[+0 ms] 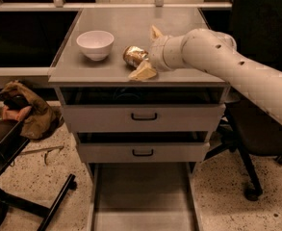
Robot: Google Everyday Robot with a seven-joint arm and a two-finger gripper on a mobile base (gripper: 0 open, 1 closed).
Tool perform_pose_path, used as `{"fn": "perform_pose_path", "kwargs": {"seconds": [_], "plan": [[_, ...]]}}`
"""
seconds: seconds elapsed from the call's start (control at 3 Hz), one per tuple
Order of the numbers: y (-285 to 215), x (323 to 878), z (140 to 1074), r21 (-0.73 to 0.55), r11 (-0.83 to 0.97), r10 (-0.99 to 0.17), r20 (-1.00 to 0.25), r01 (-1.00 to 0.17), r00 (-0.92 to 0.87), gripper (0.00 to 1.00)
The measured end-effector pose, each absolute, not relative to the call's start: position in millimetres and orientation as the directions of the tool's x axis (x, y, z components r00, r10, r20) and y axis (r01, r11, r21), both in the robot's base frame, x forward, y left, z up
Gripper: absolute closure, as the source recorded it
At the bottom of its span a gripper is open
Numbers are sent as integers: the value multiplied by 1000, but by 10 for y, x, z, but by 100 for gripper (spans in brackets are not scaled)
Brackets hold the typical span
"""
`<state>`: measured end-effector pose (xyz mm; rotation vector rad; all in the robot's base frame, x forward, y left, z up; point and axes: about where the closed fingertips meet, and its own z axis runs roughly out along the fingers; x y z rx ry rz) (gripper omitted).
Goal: Pick orange can from bottom drawer and place on counter
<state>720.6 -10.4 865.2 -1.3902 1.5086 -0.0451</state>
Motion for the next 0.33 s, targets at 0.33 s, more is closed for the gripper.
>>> {"fn": "perform_pose_path", "kwargs": {"seconds": [0.33], "plan": [[-103, 7206, 8652, -624, 328, -748, -630, -709, 209, 0]]}}
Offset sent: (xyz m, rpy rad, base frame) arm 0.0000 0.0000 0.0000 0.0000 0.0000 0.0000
